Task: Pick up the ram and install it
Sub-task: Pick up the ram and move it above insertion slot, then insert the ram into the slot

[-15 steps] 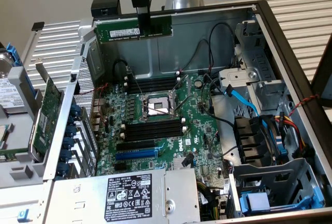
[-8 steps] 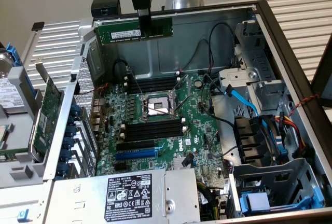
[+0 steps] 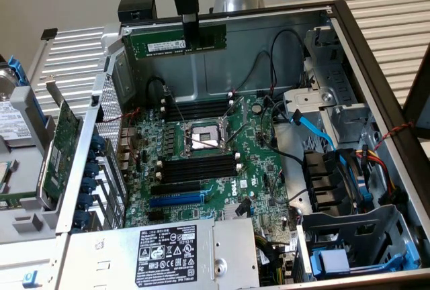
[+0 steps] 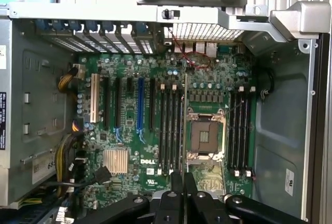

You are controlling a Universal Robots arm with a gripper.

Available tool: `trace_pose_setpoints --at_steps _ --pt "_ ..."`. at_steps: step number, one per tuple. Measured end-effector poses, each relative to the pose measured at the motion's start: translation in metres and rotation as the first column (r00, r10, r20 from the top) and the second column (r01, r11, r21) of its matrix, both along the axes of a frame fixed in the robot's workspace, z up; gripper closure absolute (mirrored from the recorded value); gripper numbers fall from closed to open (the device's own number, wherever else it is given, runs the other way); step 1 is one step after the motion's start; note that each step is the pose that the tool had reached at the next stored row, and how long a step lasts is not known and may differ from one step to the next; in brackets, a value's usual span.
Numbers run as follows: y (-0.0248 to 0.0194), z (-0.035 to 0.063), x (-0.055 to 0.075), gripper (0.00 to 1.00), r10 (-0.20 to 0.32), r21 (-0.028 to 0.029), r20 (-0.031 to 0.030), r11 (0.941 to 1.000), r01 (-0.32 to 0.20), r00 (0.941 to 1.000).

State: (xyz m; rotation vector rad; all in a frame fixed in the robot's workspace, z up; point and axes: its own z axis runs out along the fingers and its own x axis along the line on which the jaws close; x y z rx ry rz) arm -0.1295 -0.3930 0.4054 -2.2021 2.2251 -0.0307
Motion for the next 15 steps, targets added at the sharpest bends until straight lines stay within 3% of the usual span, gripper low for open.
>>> trace_pose_setpoints --at_steps 11,15 --pt "0.0001 -0.0097 0.004 0.87 0.0 0.0013 -0.0001 1.0 0.0 1.0" --pt "0.0001 -0.016 0.004 0.87 0.0 0.0132 0.0001 0.9999 0.0 1.0"
